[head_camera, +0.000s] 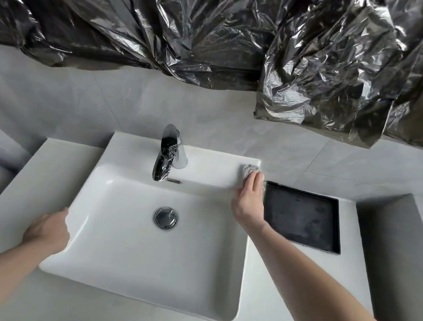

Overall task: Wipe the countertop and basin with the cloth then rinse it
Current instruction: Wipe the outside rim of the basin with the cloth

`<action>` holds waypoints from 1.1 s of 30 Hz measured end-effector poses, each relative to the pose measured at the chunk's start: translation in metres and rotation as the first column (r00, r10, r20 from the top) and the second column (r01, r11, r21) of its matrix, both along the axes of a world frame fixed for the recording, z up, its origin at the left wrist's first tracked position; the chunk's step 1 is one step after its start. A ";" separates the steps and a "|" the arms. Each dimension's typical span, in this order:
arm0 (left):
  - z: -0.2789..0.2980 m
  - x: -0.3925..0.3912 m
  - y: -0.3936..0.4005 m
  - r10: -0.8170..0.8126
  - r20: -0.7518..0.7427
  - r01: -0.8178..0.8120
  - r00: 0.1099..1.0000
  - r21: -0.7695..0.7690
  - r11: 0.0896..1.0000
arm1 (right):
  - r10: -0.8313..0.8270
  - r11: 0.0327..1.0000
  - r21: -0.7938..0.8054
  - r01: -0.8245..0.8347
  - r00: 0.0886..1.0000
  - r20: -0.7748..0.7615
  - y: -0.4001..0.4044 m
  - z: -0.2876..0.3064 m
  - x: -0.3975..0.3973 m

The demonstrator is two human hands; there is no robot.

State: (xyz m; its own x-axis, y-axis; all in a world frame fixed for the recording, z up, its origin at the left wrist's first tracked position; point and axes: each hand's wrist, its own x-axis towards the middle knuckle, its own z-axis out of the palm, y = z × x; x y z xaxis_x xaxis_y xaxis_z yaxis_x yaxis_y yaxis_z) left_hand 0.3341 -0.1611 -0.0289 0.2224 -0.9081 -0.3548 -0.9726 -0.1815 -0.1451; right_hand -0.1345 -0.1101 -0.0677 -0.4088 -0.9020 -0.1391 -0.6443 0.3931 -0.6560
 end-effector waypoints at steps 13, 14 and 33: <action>-0.010 0.003 0.000 -0.001 0.042 0.002 0.999 -0.032 0.999 | 0.479 0.875 0.266 -0.404 0.800 -0.361 -0.057 0.009 0.113; -0.010 0.003 0.000 0.000 0.035 0.001 0.999 -0.033 0.999 | 0.490 0.871 0.256 -0.420 0.788 -0.374 -0.056 0.008 0.107; -0.025 0.023 0.031 0.072 -0.417 -0.124 0.906 -0.099 0.987 | 0.186 0.977 -0.039 -0.212 0.921 -0.342 -0.021 -0.005 0.059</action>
